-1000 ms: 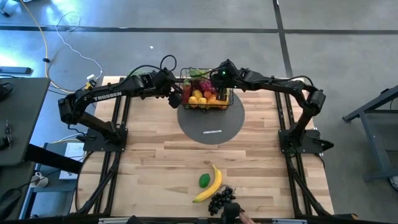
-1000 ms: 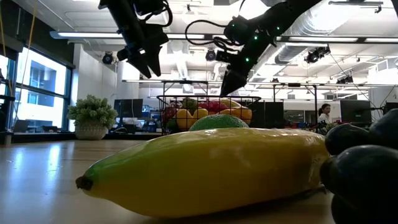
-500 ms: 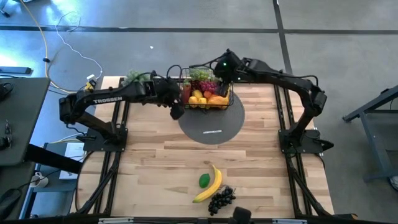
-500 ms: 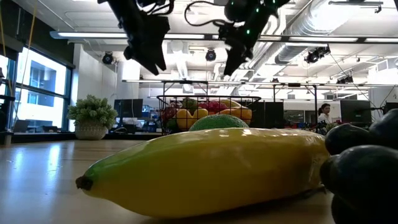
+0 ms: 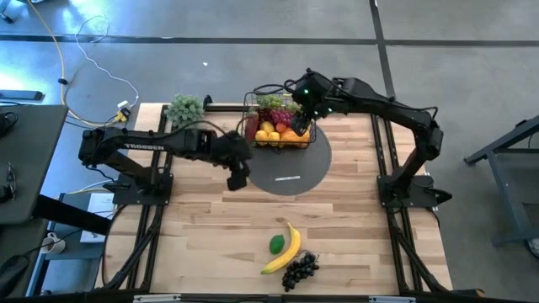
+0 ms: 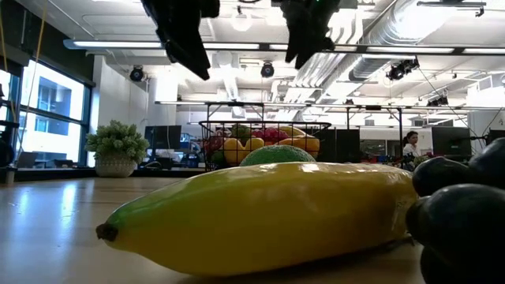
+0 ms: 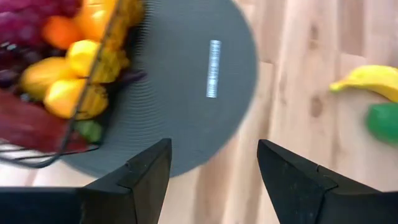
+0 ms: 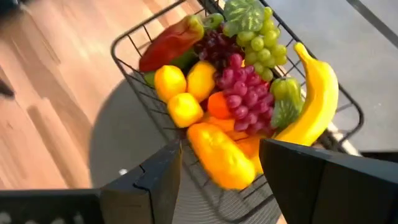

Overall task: Build produce basket
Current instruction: Put the banana into the wire basket

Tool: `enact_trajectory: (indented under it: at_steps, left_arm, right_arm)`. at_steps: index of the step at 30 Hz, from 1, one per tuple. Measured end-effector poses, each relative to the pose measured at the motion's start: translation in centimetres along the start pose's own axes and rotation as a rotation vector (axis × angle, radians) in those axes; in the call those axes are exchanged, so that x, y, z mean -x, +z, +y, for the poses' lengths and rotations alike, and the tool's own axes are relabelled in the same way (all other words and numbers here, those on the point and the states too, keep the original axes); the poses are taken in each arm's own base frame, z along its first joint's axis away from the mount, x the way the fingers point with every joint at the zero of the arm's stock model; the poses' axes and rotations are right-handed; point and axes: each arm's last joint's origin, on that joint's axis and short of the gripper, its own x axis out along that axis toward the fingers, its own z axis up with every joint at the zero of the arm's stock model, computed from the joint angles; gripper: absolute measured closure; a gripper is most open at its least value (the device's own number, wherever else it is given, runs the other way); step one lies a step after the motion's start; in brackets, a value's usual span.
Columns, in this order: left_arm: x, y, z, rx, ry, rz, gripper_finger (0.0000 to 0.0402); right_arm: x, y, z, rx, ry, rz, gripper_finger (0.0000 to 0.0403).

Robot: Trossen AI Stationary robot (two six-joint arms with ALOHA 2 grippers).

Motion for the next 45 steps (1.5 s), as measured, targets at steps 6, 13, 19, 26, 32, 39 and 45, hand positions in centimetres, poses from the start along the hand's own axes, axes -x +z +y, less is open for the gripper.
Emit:
enact_trajectory:
  at_steps: [6,13,19,26,32,39,45]
  left_arm:
    - [0.4,-0.1,-3.1,-0.075,-0.071,-0.036,0.0174]
    - [0.6,0.3,-6.2,0.017,-0.159,-0.124,0.0174]
    - [0.8,0.1,-8.2,0.273,-0.199,-0.131,0.0174]
    - [1.0,-0.3,-10.1,0.413,-0.204,-0.154,0.0174]
    - [-0.2,-0.8,-11.4,0.399,-0.172,-0.129,0.0174]
    - [-2.6,-1.6,-12.9,0.393,-0.146,-0.062,0.0174]
    - [-3.1,-2.4,-13.6,0.358,-0.129,-0.012,0.0174]
  right_arm:
    - [3.2,-0.9,1.5,-0.155,-0.033,-0.066,0.0206]
    - [6.6,-2.3,2.8,-0.314,-0.002,-0.117,0.0206]
    - [8.1,-3.8,4.2,-0.354,-0.006,-0.085,0.0206]
    - [8.4,-5.6,5.7,-0.371,-0.080,-0.019,0.0206]
    - [8.7,-6.5,6.3,-0.393,-0.121,0.011,0.0206]
    - [8.9,-6.8,6.7,-0.377,-0.121,0.014,0.0206]
    - [8.9,-7.1,7.2,-0.283,0.004,0.118,0.0206]
